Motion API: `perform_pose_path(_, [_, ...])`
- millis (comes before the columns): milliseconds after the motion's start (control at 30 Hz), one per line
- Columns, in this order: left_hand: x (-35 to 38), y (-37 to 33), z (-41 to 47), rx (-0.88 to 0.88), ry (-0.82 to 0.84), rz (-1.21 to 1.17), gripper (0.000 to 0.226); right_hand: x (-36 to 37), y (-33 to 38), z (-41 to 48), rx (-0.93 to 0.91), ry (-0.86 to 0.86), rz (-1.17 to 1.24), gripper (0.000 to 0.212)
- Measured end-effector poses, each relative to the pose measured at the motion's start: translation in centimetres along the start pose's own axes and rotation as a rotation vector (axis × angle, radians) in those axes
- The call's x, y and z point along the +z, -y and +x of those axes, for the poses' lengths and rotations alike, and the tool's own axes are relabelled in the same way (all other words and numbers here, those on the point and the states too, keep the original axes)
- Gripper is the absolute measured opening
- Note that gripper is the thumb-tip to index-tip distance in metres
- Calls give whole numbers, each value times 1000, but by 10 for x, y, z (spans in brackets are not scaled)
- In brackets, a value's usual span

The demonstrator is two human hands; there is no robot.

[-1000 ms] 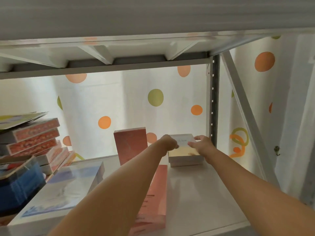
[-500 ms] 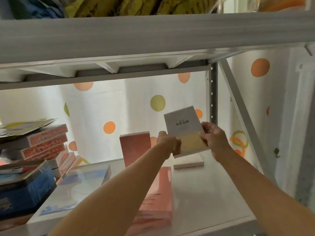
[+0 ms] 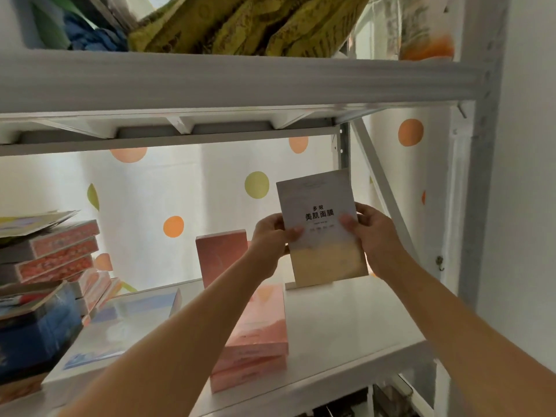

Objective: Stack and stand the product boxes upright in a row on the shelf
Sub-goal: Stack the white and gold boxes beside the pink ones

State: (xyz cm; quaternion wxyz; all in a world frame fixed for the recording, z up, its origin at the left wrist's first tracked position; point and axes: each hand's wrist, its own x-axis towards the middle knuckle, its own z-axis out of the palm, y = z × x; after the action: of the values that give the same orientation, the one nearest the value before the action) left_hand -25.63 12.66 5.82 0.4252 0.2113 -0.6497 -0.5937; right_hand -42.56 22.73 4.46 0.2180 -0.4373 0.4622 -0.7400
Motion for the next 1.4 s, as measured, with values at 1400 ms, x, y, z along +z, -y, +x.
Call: perform_pose_path(1400, [63, 51, -34, -222, 453, 1405, 17, -37, -46, -63, 534, 64, -806, 8])
